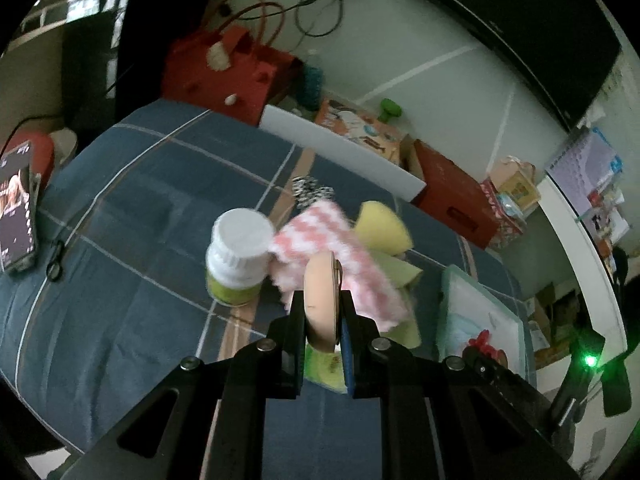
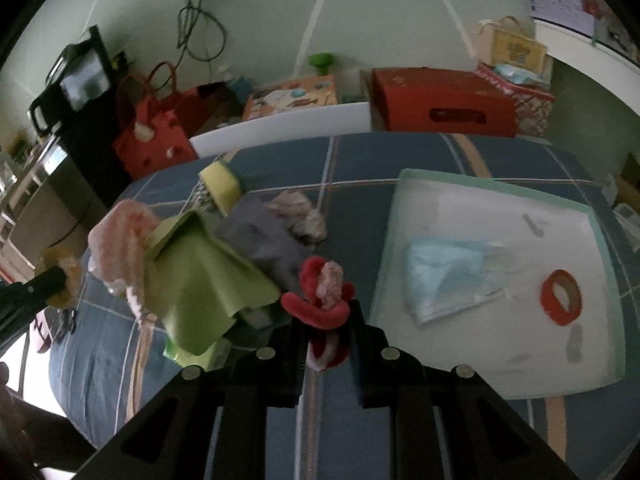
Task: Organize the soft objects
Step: 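Carry the round sponge and red toy over the white tray with both tools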
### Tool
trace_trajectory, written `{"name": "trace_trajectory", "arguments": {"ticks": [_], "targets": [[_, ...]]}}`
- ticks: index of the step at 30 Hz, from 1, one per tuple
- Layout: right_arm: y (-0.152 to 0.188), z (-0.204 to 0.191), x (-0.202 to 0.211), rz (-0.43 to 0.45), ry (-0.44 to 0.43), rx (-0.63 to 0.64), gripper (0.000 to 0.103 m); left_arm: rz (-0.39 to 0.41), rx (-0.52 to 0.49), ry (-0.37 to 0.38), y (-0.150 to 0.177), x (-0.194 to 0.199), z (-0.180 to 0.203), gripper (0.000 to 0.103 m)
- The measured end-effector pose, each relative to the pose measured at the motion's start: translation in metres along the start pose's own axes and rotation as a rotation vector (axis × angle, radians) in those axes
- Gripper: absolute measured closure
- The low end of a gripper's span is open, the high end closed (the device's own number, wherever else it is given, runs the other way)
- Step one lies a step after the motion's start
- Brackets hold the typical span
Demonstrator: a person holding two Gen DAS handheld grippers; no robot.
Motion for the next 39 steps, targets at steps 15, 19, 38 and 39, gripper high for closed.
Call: {"name": "trace_trajectory", "arguments": {"ticks": [15, 19, 38, 39], "targets": [[-0.015, 0.108, 0.018, 0.032, 0.194, -0.136, 0.084, -0.069, -0.206, 0.127, 0.012, -0.016, 0.106, 0.088], [-0.017, 0.142, 0.025, 0.041, 0.25, -0.185, 0.084, -0.095, -0.281, 0.158, 0.022, -0.025, 0.139, 0.088], [-0.038, 0.24, 0.008, 0.159, 0.333, -0.345, 0.084, -0.296, -0.459, 0.268, 0.101, -0.147, 0.259, 0.088], [-0.039, 0.241, 0.005, 0.163, 0.335, -0.347, 0.084, -0.298, -0.465, 0.271, 0.103, -0.152, 0.262, 0.088]]}}
Point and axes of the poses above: each gripper's, at about its wrist camera, not at the fingertips, and x roughly against the way its jaws point, z to its right, y to its underside, the point moved 10 cm from there along -x, roughly the way its jaws point, and after that the axes turned 13 degrees about z, right-handed, at the moved point
